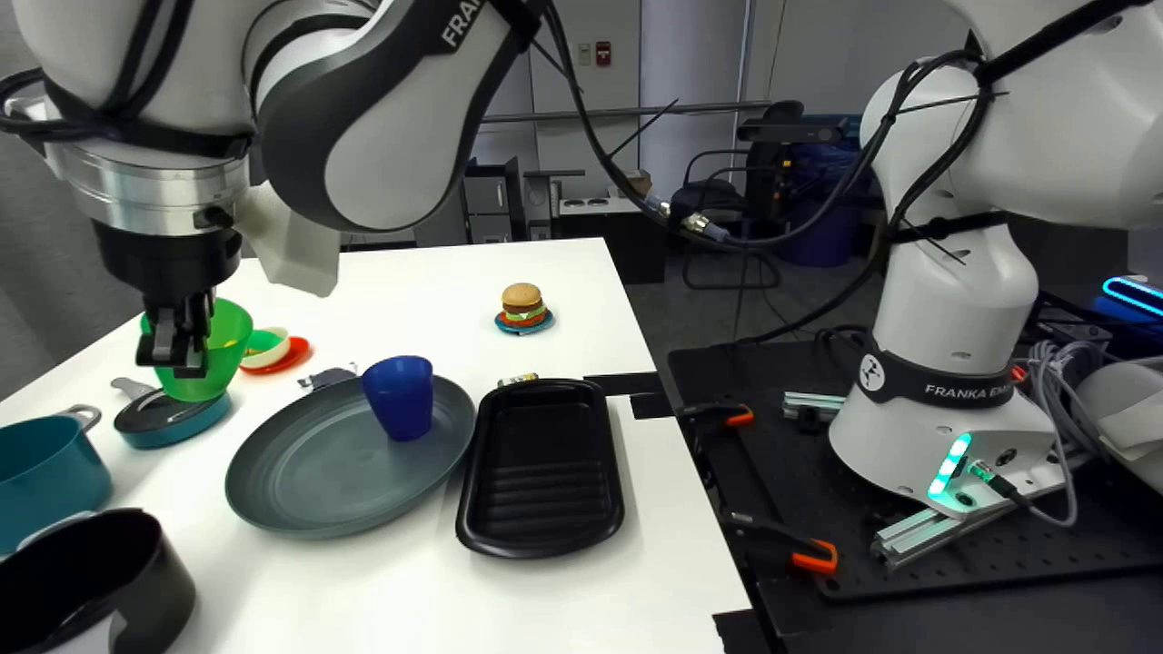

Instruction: Put the fries in the green cup on the plate then place the green cup on the plate

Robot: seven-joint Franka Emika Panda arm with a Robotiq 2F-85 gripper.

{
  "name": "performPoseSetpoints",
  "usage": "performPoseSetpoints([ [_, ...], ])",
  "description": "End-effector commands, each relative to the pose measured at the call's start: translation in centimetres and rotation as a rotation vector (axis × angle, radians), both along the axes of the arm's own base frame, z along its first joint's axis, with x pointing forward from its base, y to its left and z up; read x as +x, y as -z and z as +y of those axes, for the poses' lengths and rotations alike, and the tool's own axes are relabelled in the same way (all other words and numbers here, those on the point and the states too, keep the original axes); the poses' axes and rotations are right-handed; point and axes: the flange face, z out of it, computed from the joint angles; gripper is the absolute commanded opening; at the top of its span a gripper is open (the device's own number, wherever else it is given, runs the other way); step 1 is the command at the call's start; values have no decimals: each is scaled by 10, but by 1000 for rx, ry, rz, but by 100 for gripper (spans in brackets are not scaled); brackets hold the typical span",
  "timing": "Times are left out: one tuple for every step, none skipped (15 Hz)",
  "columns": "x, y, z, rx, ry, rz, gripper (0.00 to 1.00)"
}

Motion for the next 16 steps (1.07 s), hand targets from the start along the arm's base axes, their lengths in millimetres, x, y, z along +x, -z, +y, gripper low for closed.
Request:
performPoseSetpoints([
  [-13, -12, 5, 32, 97, -82, 1],
  [-16, -13, 6, 46, 129, -95, 1],
  [-18, -14, 7, 57, 157, -108, 1],
  [-20, -12, 4, 72, 190, -124, 1],
  [-22, -12, 3, 82, 220, -141, 1],
  [-24, -11, 0, 83, 245, -162, 1],
  [-26, -10, -3, 78, 267, -183, 1],
  [-27, -9, -6, 70, 284, -208, 1],
  [-29, -9, -7, 63, 302, -231, 1],
  [-31, -8, -8, 58, 319, -255, 1],
  [-33, -7, -8, 55, 337, -278, 1],
  [-34, -7, -7, 57, 354, -308, 1],
  [-36, -8, -6, 56, 366, -339, 1],
  [-37, -13, -3, 52, 374, -379, 1],
  [-39, -16, -1, 49, 379, -417, 1],
  [-40, -22, 1, 41, 377, -463, 1],
])
